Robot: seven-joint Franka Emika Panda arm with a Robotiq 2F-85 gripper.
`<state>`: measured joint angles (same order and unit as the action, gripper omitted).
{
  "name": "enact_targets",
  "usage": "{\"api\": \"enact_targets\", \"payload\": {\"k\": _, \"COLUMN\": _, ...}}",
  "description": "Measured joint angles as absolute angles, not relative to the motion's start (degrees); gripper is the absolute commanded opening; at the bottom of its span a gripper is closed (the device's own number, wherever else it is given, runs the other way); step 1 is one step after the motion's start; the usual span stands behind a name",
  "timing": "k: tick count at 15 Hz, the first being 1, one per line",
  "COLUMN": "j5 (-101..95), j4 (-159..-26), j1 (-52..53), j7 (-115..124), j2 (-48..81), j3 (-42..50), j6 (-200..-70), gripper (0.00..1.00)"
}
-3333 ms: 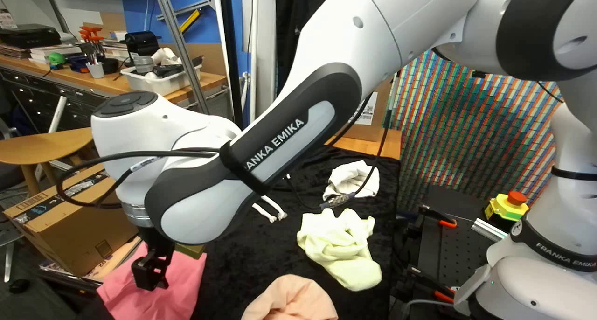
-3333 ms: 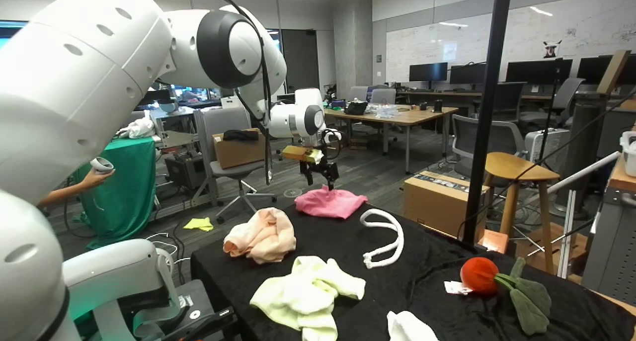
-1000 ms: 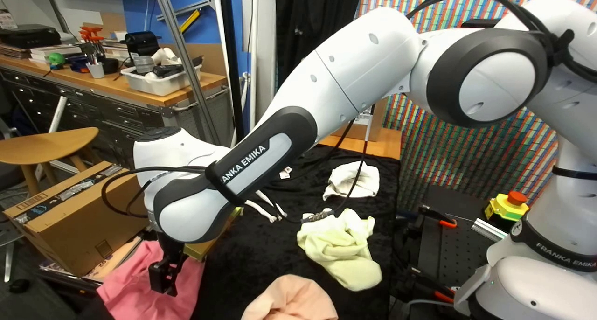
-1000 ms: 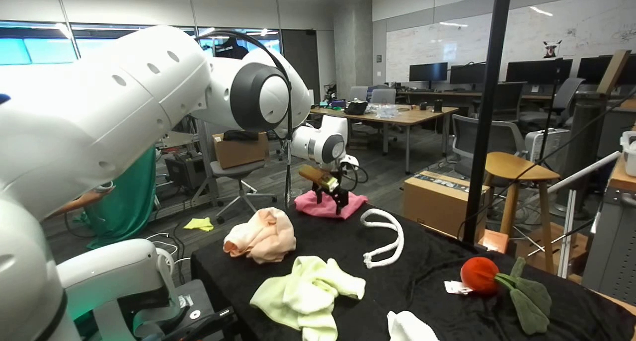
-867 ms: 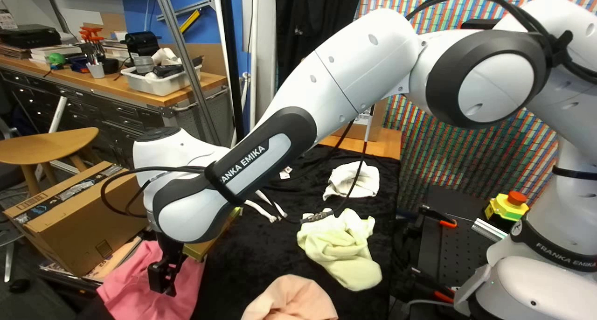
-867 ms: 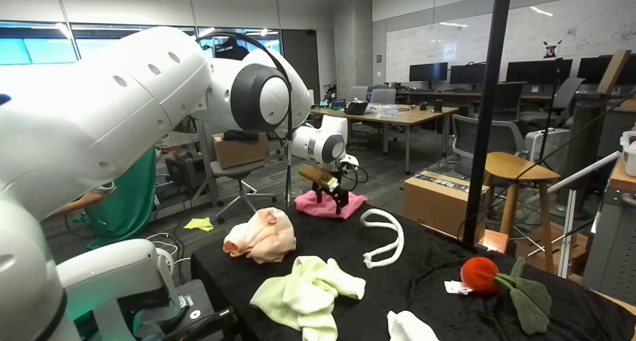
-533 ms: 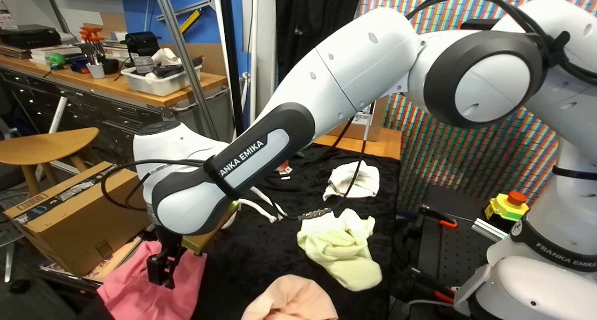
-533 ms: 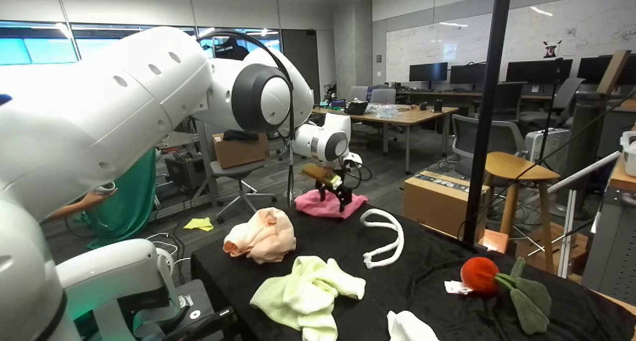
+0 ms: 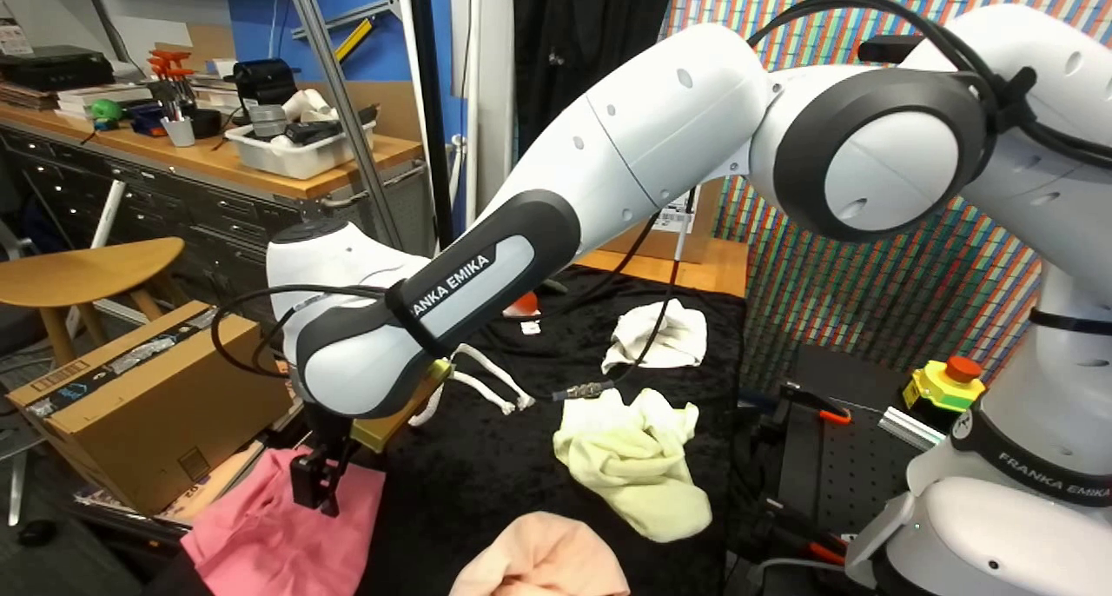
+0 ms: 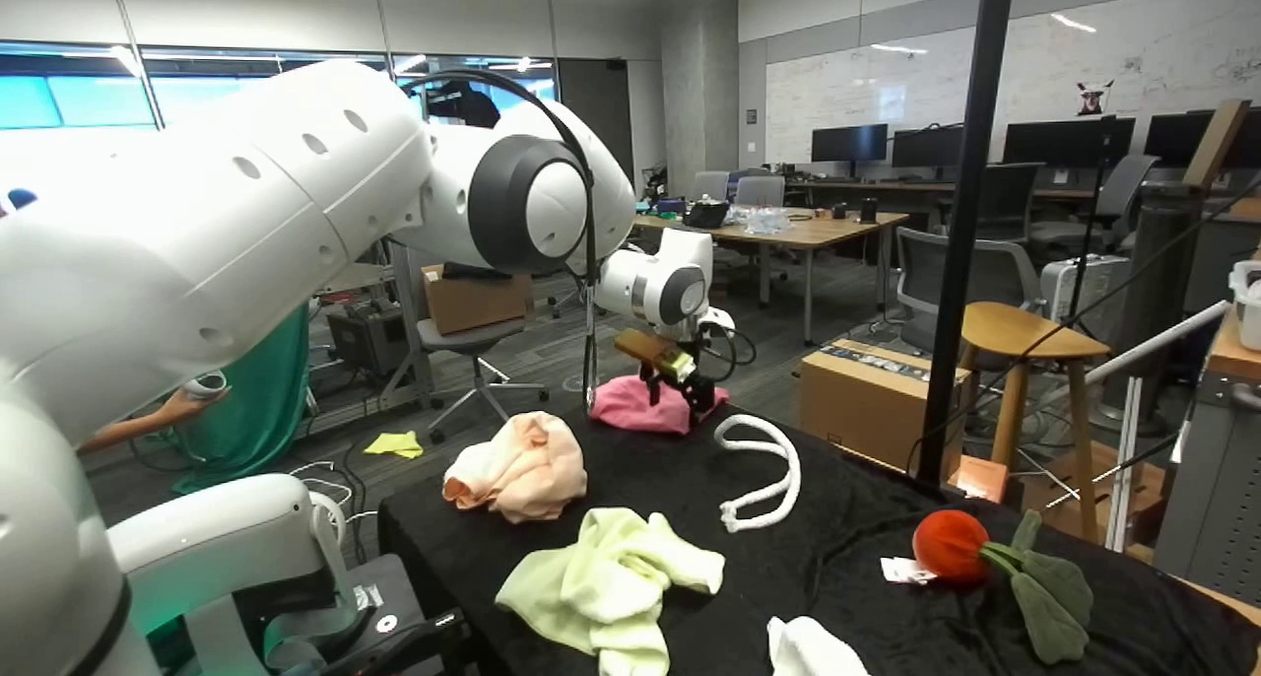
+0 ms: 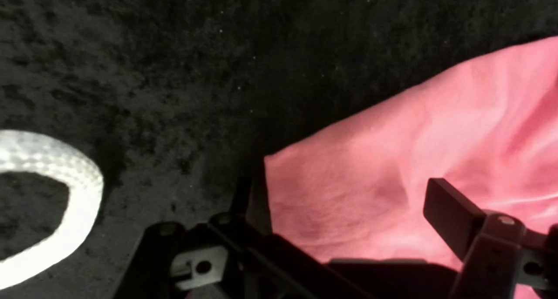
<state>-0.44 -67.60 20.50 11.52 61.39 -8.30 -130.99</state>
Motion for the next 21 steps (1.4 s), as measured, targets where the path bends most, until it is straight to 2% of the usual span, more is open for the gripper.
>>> {"api": "enact_targets", "payload": {"k": 21, "j5": 2.3, "j4": -63.8, "j1": 20.0, "j7": 9.4, "j2": 64.8, "j3": -11.9, "j6": -129.6, "gripper": 1.0}}
